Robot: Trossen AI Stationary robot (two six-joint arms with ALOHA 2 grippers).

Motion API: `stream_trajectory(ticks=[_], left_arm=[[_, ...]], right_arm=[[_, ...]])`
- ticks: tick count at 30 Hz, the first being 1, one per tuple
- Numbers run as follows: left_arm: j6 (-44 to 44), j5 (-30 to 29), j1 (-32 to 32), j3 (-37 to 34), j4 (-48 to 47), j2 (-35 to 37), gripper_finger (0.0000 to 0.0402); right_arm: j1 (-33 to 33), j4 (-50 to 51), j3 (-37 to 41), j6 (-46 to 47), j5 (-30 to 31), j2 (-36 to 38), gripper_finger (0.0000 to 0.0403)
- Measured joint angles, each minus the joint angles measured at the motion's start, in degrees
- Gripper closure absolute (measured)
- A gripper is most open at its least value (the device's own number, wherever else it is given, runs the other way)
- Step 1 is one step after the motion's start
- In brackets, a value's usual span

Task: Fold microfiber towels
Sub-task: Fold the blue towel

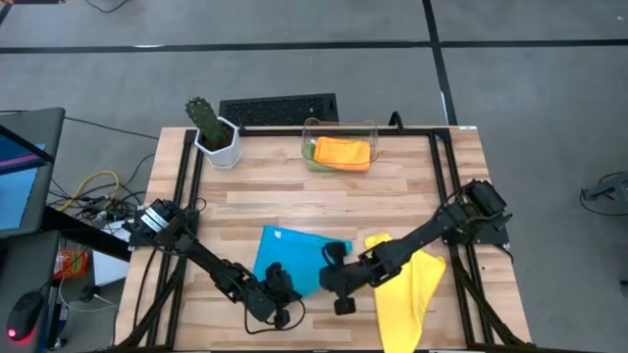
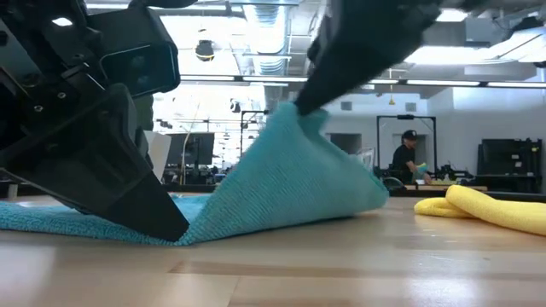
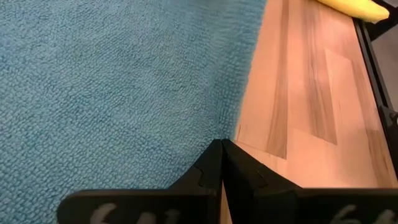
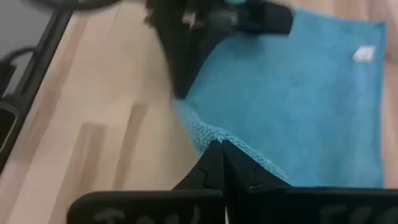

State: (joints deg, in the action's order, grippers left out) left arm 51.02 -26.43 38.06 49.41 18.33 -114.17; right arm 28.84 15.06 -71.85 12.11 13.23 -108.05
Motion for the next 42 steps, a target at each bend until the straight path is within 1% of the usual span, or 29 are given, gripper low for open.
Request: stream_trajectory(ticks=[6, 9, 12, 17, 19, 24, 26, 30, 34, 42], left_arm=[[-0.58, -0.26, -0.06, 0.00, 0.02, -0.07, 0.0401], [-1.43, -0.37, -0.06, -0.03, 0.04, -0.07, 0.0401], [-2.80, -0.42, -0.08, -0.03, 0.04, -0.07, 0.0401], [-4.20, -0.40, -0.41, -0.05, -0.02, -0.07, 0.0401], [-5.77, -0.37, -0.84, -0.05, -0.07, -0.07, 0.0401], [-7.29, 0.82, -2.25, -0.05, -0.11, -0.02, 0.0401], [-7.27, 1.15, -2.51, -0.05, -0.07, -0.04, 0.0402], [-7.92, 1.45, -2.55, -0.05, -0.17, -0.02, 0.0401], [-7.73, 1.56, -2.55, -0.05, -0.15, 0.00, 0.0401], [-6.97, 1.65, -2.55, -0.07, -0.13, 0.00, 0.0402]], right_arm=[[-2.08, -4.32, 0.02, -3.98, -1.96, -0.04, 0.0386], [-2.73, -6.56, 0.02, -6.28, -4.44, -0.04, 0.0389], [-3.04, -7.39, 0.02, -7.99, -4.80, -0.04, 0.0389], [-4.31, -9.91, 0.04, -8.43, -5.13, -0.15, 0.0386], [-4.82, -12.98, 0.00, -9.12, -6.06, -1.54, 0.0387], [-4.98, -15.44, -0.60, -7.83, -7.11, -4.04, 0.0388], [-4.94, -13.11, -0.04, -6.51, -6.65, -4.36, 0.0385], [-4.94, -15.53, -0.45, -6.60, -6.49, -4.47, 0.0387], [-5.04, -15.47, -0.28, -7.55, -7.01, -4.76, 0.0390], [-5.40, -16.74, -0.30, -7.62, -7.43, -4.76, 0.0377]])
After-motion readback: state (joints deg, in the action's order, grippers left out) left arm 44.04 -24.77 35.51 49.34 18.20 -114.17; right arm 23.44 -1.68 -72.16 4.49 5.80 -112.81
